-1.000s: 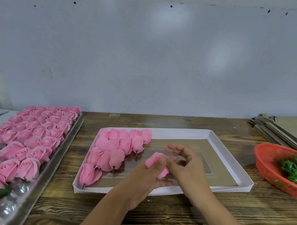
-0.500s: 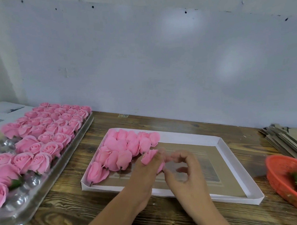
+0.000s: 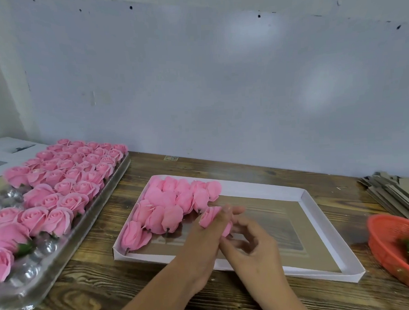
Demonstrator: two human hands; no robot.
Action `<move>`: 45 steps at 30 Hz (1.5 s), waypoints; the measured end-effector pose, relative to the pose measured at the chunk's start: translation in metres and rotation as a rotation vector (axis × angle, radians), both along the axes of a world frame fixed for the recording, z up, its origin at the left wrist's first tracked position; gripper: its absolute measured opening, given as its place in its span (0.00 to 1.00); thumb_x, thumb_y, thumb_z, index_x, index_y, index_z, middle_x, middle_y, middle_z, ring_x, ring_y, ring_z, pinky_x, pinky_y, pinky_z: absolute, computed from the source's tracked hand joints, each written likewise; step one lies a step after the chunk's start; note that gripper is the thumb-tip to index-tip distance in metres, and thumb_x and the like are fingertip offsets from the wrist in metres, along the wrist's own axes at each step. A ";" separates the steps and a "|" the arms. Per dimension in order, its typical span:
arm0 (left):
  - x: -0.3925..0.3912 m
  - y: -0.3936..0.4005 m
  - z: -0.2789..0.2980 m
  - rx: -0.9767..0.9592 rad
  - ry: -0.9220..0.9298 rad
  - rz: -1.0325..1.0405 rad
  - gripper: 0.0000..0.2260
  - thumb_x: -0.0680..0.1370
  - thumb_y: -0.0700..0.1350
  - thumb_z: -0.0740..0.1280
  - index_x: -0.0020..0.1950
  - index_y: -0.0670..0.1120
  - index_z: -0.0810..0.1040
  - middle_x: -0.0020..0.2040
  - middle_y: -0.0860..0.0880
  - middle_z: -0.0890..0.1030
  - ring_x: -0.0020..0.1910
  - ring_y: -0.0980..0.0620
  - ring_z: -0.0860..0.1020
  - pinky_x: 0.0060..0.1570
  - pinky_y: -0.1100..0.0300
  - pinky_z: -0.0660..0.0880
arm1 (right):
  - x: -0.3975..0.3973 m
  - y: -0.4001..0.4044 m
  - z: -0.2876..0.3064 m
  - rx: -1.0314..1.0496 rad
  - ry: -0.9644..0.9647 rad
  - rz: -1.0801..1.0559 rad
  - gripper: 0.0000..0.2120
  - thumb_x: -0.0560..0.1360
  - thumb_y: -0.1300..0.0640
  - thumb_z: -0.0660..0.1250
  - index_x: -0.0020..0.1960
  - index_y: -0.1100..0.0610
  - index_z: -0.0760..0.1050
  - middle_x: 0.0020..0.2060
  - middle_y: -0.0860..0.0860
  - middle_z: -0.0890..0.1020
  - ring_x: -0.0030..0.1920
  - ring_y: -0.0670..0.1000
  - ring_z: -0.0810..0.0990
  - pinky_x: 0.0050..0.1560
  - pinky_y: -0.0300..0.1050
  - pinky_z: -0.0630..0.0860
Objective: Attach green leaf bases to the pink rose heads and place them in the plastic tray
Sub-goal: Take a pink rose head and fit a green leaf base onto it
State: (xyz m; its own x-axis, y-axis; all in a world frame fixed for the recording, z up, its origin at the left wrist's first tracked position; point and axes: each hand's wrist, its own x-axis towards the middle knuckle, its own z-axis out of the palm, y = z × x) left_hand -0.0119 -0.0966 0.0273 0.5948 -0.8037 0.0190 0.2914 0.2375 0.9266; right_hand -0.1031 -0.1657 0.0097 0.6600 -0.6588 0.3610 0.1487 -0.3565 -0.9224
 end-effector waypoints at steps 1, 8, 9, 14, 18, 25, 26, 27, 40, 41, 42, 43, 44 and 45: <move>0.000 0.000 0.001 0.001 0.001 -0.007 0.18 0.77 0.55 0.68 0.56 0.43 0.84 0.53 0.39 0.85 0.52 0.43 0.84 0.51 0.49 0.82 | 0.000 0.001 0.001 0.041 -0.008 0.012 0.17 0.65 0.50 0.75 0.53 0.41 0.81 0.46 0.47 0.86 0.49 0.47 0.85 0.47 0.37 0.80; 0.001 0.004 0.005 -0.003 -0.037 -0.089 0.16 0.72 0.61 0.73 0.48 0.49 0.86 0.56 0.46 0.85 0.53 0.47 0.84 0.50 0.52 0.81 | -0.004 -0.003 0.014 0.383 -0.011 0.243 0.14 0.66 0.61 0.73 0.52 0.58 0.84 0.42 0.59 0.85 0.42 0.53 0.83 0.46 0.44 0.81; 0.003 0.005 0.004 -0.007 -0.038 -0.096 0.19 0.70 0.62 0.73 0.50 0.49 0.86 0.57 0.47 0.85 0.55 0.47 0.83 0.52 0.51 0.81 | -0.005 -0.004 0.017 0.514 -0.011 0.334 0.14 0.66 0.61 0.74 0.51 0.63 0.83 0.42 0.60 0.84 0.41 0.53 0.82 0.46 0.44 0.81; 0.001 0.008 0.007 0.006 -0.058 -0.108 0.20 0.71 0.65 0.72 0.47 0.50 0.87 0.55 0.48 0.86 0.52 0.49 0.84 0.57 0.45 0.80 | -0.011 -0.008 0.024 1.037 0.042 0.541 0.12 0.73 0.62 0.68 0.53 0.68 0.80 0.38 0.60 0.80 0.33 0.52 0.81 0.36 0.41 0.81; 0.002 0.007 0.007 0.047 -0.042 -0.051 0.22 0.72 0.64 0.69 0.49 0.46 0.86 0.52 0.47 0.86 0.50 0.48 0.85 0.50 0.52 0.83 | -0.004 0.001 0.021 0.839 0.050 0.463 0.11 0.72 0.62 0.73 0.52 0.66 0.79 0.39 0.61 0.80 0.36 0.53 0.81 0.39 0.42 0.81; -0.001 0.008 0.009 0.030 -0.053 -0.059 0.25 0.67 0.70 0.70 0.47 0.50 0.87 0.42 0.45 0.85 0.40 0.39 0.72 0.45 0.48 0.74 | -0.004 0.000 0.021 0.879 0.123 0.514 0.19 0.78 0.47 0.65 0.43 0.64 0.80 0.33 0.60 0.78 0.31 0.54 0.78 0.33 0.43 0.76; -0.002 0.008 0.009 0.022 -0.059 -0.066 0.26 0.66 0.69 0.69 0.47 0.49 0.87 0.41 0.48 0.86 0.40 0.40 0.73 0.43 0.52 0.74 | -0.005 -0.001 0.022 0.923 0.152 0.534 0.22 0.78 0.44 0.62 0.42 0.63 0.81 0.32 0.59 0.78 0.30 0.54 0.78 0.32 0.43 0.76; -0.002 0.009 0.008 0.025 -0.063 -0.067 0.26 0.67 0.69 0.69 0.48 0.49 0.87 0.42 0.50 0.87 0.40 0.42 0.75 0.41 0.55 0.75 | -0.006 -0.002 0.023 0.954 0.172 0.547 0.24 0.77 0.43 0.60 0.42 0.62 0.82 0.31 0.59 0.78 0.29 0.53 0.79 0.31 0.43 0.76; -0.001 0.009 0.009 0.050 -0.074 -0.031 0.21 0.70 0.65 0.67 0.47 0.50 0.87 0.44 0.46 0.86 0.30 0.53 0.81 0.27 0.61 0.77 | -0.004 0.001 0.022 0.822 0.019 0.452 0.09 0.75 0.58 0.65 0.44 0.65 0.76 0.34 0.60 0.78 0.30 0.52 0.78 0.31 0.40 0.77; -0.001 0.009 0.009 0.049 -0.077 -0.042 0.22 0.70 0.65 0.66 0.47 0.49 0.87 0.37 0.46 0.84 0.24 0.54 0.75 0.22 0.64 0.72 | -0.004 0.000 0.023 0.827 0.035 0.458 0.13 0.76 0.55 0.63 0.42 0.65 0.77 0.34 0.59 0.78 0.30 0.52 0.78 0.29 0.40 0.77; -0.002 0.010 0.009 0.045 -0.076 -0.050 0.23 0.70 0.66 0.66 0.48 0.49 0.87 0.30 0.49 0.81 0.21 0.56 0.71 0.20 0.65 0.69 | -0.004 0.001 0.023 0.828 0.060 0.461 0.17 0.78 0.52 0.61 0.41 0.64 0.78 0.33 0.59 0.78 0.29 0.52 0.77 0.28 0.40 0.76; -0.002 0.010 0.009 0.041 -0.071 -0.059 0.24 0.70 0.66 0.66 0.49 0.48 0.87 0.27 0.53 0.80 0.19 0.57 0.70 0.20 0.66 0.68 | -0.004 0.001 0.023 0.823 0.088 0.456 0.21 0.78 0.48 0.59 0.40 0.64 0.79 0.32 0.60 0.78 0.28 0.52 0.77 0.27 0.40 0.75; -0.001 0.011 0.009 0.038 -0.065 -0.073 0.24 0.70 0.66 0.66 0.49 0.48 0.87 0.26 0.54 0.80 0.19 0.56 0.69 0.21 0.65 0.69 | -0.003 0.002 0.023 0.817 0.110 0.445 0.23 0.78 0.46 0.58 0.39 0.64 0.79 0.32 0.60 0.77 0.28 0.53 0.77 0.27 0.40 0.75; -0.001 0.011 0.008 0.034 -0.065 -0.085 0.24 0.70 0.67 0.66 0.50 0.49 0.87 0.28 0.54 0.82 0.20 0.53 0.71 0.24 0.62 0.71 | -0.002 0.003 0.023 0.804 0.122 0.430 0.24 0.78 0.45 0.58 0.41 0.64 0.79 0.32 0.60 0.78 0.28 0.53 0.77 0.27 0.40 0.75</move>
State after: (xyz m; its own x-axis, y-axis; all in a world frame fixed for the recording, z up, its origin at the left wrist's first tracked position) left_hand -0.0126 -0.0861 0.0352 0.5230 -0.8519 0.0271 0.2481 0.1826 0.9514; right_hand -0.1050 -0.1625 0.0332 0.9096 -0.3708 -0.1873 0.0058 0.4621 -0.8868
